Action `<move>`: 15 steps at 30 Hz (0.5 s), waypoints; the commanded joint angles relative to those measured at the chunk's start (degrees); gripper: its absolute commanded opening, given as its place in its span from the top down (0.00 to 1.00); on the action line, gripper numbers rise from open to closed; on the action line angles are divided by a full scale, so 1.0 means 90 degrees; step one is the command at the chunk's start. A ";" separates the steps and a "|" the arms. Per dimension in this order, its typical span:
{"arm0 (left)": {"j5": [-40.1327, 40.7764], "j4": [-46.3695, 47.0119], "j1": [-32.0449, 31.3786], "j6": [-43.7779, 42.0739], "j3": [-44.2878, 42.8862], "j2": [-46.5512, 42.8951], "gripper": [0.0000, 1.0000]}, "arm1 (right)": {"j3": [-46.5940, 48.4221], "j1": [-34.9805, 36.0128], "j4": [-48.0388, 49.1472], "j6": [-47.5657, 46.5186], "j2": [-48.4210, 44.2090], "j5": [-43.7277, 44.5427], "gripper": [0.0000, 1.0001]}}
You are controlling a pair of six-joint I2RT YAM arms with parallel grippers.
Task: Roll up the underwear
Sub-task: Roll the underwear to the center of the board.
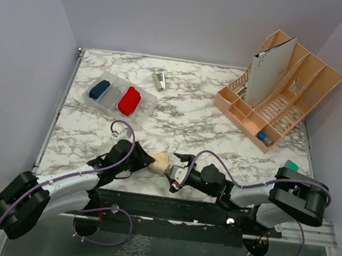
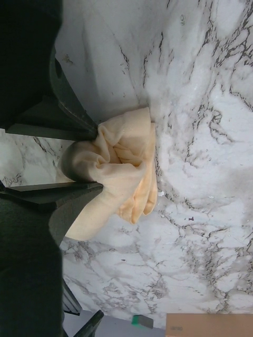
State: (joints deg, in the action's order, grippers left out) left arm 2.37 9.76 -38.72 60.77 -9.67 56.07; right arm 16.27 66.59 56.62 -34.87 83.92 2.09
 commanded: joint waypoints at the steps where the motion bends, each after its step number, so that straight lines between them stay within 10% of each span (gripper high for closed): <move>1: 0.0094 -0.1030 0.0016 -0.0273 0.0101 0.0082 0.61 | 0.0074 0.0187 -0.0098 -0.0404 0.0227 0.0406 0.16; 15: 0.0098 -0.1075 0.0017 -0.0307 0.0069 0.0110 0.61 | 0.0649 0.0509 -0.0131 -0.0376 0.0929 -0.0059 0.18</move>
State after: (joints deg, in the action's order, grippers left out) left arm 2.37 8.78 -38.72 60.51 -10.07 55.90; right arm 19.03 70.41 56.03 -37.45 89.76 3.31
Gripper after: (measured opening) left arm 0.397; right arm 0.820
